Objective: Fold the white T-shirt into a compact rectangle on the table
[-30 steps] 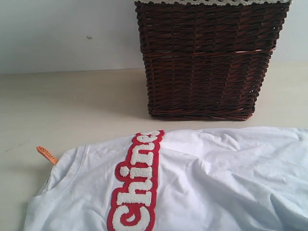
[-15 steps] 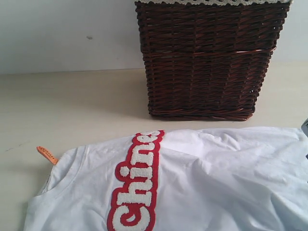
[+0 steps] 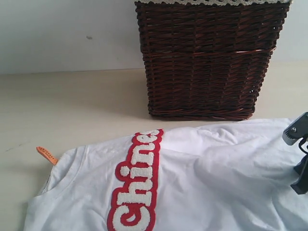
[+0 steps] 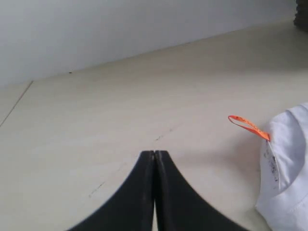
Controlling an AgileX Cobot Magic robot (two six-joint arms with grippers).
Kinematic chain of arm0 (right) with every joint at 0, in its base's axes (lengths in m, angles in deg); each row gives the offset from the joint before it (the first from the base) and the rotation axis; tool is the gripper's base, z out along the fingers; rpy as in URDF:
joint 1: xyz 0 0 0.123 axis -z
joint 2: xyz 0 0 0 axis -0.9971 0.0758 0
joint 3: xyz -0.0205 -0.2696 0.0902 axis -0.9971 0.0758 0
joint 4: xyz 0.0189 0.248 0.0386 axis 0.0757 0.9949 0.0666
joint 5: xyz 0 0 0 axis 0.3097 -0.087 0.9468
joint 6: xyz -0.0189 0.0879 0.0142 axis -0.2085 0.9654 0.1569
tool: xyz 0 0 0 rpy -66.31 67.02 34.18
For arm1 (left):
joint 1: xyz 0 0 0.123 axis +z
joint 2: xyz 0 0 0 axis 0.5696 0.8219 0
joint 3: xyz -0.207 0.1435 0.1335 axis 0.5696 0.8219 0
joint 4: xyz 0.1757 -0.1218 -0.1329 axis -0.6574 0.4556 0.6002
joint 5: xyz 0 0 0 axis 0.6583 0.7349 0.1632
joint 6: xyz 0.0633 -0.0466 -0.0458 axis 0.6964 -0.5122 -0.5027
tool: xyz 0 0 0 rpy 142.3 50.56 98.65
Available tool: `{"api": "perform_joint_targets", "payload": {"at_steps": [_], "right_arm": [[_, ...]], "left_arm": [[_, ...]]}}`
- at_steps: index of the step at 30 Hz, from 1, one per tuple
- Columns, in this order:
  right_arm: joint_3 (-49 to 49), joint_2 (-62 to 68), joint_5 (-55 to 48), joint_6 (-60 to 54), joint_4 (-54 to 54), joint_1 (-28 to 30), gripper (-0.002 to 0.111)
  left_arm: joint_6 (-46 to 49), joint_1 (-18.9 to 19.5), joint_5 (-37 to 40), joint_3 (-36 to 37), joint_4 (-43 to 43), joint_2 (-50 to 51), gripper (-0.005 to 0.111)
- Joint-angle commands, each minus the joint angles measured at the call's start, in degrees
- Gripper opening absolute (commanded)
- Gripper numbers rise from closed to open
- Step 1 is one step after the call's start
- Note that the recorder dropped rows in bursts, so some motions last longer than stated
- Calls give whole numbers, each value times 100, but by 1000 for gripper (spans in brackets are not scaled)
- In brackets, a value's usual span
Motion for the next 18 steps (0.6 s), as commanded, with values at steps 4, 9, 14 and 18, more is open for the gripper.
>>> {"api": "perform_joint_targets", "payload": {"at_steps": [4,9,14,18], "right_arm": [[-748,823,312,11,-24,30,0],[-1287,1065,364,51,31,30,0],[-1400,780,139,51,205,30,6],[-1400,171,-685,52,-160,30,32]], "left_arm": [[-19,-28,-9,18,16,-34,0],[-19,-28,-9,18,16,-34,0],[-19,-28,-9,18,16,-34,0],[-19,-28,-9,18,16,-34,0]]}}
